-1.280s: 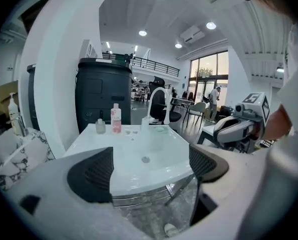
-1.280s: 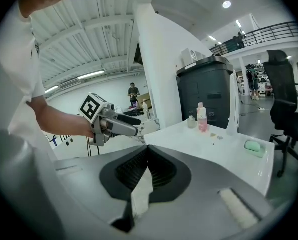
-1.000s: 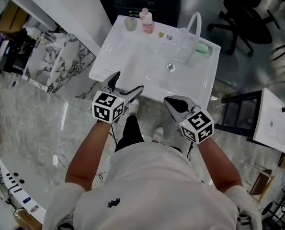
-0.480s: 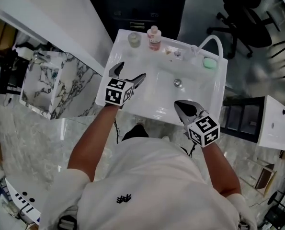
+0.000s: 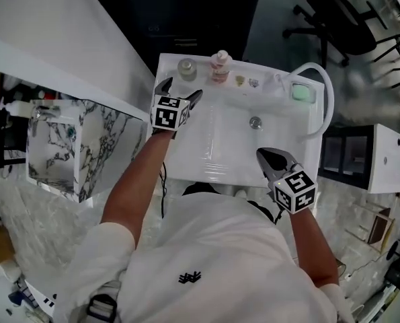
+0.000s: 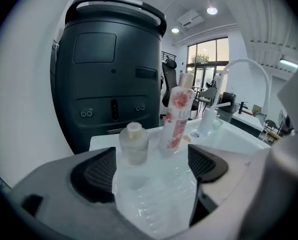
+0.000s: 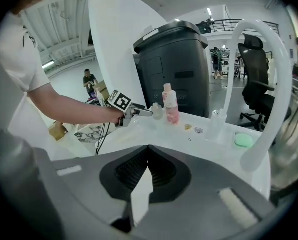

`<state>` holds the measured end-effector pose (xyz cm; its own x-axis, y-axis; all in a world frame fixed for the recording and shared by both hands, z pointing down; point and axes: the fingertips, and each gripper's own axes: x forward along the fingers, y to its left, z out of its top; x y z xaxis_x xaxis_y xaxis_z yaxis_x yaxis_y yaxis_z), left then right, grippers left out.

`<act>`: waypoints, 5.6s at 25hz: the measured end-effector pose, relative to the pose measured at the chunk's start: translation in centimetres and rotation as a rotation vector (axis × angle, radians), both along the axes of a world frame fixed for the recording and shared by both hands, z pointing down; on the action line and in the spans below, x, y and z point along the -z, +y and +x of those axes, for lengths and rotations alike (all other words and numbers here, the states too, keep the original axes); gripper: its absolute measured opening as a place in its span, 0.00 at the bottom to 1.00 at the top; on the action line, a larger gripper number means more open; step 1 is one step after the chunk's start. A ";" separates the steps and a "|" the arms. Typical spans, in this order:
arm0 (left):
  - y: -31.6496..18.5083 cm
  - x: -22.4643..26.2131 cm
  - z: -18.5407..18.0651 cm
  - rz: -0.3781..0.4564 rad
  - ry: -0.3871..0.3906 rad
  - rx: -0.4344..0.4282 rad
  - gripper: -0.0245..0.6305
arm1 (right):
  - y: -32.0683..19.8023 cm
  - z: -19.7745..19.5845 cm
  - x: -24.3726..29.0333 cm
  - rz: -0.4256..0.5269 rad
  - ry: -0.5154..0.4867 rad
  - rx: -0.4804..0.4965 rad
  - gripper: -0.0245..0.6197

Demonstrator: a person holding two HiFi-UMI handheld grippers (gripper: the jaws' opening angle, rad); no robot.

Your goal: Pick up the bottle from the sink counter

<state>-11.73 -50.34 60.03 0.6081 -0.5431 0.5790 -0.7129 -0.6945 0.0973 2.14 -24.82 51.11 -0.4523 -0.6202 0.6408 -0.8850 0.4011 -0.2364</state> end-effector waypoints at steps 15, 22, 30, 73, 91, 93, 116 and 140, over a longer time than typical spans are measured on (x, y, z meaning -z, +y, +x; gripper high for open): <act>-7.9 -5.2 2.3 -0.002 -0.032 -0.015 0.72 | -0.6 0.9 -2.2 -0.111 0.005 -0.160 0.06; -8.7 -6.1 3.3 0.005 -0.038 -0.016 0.69 | 0.3 2.2 -3.0 -0.142 0.003 -0.210 0.06; -9.3 -7.0 3.4 0.035 -0.068 -0.010 0.56 | 0.4 2.4 -3.4 -0.145 -0.009 -0.220 0.06; 6.6 9.1 0.7 0.073 -0.013 -0.044 0.56 | 9.2 3.9 -1.1 0.001 -0.082 -0.026 0.06; 24.1 15.0 3.4 0.059 -0.002 -0.110 0.56 | 17.5 5.6 -1.0 0.059 -0.104 0.106 0.06; 25.8 15.5 3.7 0.056 -0.003 -0.120 0.56 | 18.2 5.6 -1.0 0.061 -0.107 0.118 0.06; 36.6 18.5 6.1 0.044 0.004 -0.187 0.56 | 23.6 6.5 0.1 0.100 -0.117 0.166 0.06; 38.6 18.7 7.7 0.042 0.000 -0.215 0.56 | 25.1 7.0 0.6 0.122 -0.124 0.188 0.05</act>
